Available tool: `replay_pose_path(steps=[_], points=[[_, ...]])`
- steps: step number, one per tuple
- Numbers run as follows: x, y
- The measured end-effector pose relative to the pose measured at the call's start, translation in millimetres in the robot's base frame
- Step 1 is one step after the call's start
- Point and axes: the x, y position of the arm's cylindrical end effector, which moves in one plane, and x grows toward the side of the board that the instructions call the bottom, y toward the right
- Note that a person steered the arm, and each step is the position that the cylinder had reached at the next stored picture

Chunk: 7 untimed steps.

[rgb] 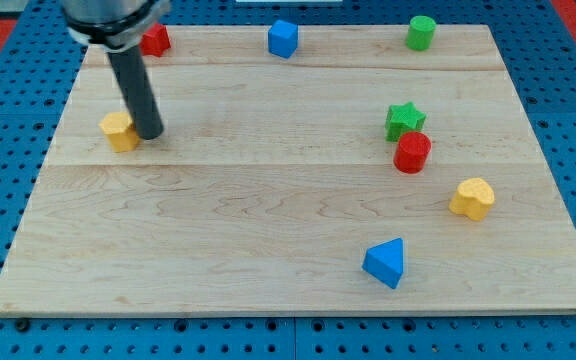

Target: Move red circle and green star to the center

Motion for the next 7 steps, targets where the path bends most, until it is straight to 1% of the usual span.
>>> replay_pose_path(steps=[1,3,4,5,6,7], points=[[-4,-4],[-3,9],[11,71],[24,167],[85,227],[104,303]])
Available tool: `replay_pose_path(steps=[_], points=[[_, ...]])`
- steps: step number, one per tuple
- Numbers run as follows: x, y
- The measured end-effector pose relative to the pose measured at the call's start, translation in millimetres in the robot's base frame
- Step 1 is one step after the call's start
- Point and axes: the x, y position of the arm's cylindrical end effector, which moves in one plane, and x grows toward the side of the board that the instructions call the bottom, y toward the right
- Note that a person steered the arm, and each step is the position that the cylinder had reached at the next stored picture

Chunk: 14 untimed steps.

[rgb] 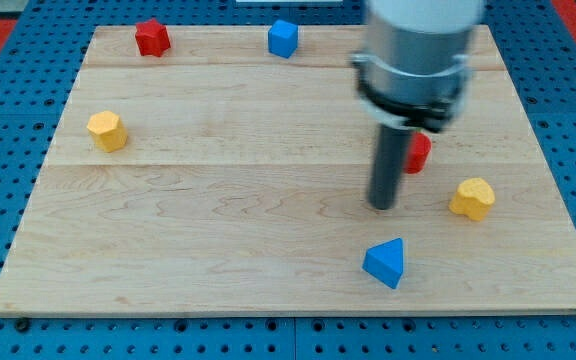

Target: Move red circle and green star to the center

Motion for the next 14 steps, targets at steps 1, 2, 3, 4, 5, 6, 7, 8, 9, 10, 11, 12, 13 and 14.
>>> replay_pose_path(steps=[1,2,3,4,5,6,7,8,9,10,11,12,13,14], points=[[8,27],[41,41],[26,75],[-9,58],[-32,32],[-37,30],[-67,24],[-103,-10],[-97,3],[-111,63],[-154,68],[-154,42],[-116,-13],[-88,-78]])
